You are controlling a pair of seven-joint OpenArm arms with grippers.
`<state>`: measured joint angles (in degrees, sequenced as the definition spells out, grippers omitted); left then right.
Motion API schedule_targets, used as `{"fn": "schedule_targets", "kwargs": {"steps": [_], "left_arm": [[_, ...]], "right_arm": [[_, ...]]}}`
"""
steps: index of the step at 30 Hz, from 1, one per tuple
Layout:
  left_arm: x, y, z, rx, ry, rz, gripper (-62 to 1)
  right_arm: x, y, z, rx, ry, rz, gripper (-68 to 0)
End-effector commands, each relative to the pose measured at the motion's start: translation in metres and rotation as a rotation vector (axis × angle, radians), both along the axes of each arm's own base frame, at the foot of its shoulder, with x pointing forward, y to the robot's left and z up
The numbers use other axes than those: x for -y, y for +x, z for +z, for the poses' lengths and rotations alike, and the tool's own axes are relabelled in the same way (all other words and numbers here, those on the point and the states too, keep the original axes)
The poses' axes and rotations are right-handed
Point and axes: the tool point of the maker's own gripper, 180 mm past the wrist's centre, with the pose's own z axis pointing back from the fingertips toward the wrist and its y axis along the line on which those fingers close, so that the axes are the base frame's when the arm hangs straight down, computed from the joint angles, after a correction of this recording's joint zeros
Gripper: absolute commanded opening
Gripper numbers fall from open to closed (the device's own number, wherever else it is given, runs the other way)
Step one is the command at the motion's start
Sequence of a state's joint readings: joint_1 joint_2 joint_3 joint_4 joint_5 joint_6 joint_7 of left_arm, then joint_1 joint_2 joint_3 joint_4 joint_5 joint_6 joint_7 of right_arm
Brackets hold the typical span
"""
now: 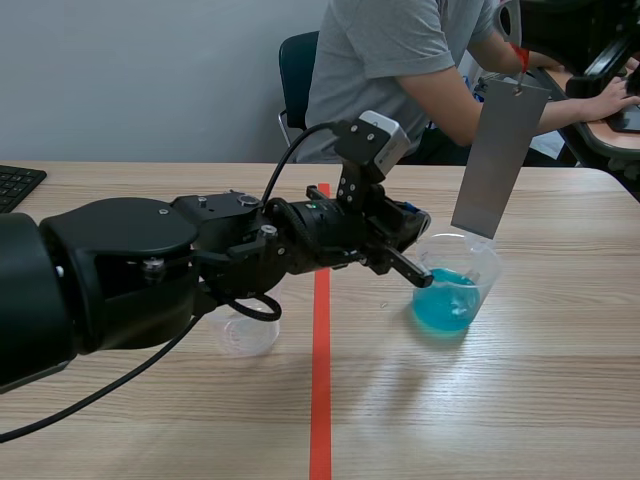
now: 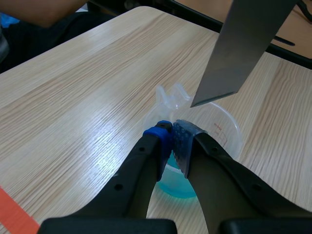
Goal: Do the redox reaction experiment.
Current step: 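Raise the plate and point at it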
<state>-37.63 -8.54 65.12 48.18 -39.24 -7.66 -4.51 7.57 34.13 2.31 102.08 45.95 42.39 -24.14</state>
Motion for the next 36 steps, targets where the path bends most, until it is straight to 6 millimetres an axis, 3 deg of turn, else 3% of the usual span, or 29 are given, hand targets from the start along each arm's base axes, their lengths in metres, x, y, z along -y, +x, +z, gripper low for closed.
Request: {"fn": "schedule_targets", "kwargs": {"steps": [1,36], "left_arm": [[0.0131,-0.0011,0.0169,0.023,-0.04,-0.025,-57.3],[0.0088,-0.0016,0.0142,0.019,-0.036,-0.027,-57.3]], "right_arm": [[0.0007,-0.0016,0.015,0.045,0.003,0.011,-66.0],[0.0007,-0.0017,0.015,0.045,0.003,0.011,-66.0]]}}
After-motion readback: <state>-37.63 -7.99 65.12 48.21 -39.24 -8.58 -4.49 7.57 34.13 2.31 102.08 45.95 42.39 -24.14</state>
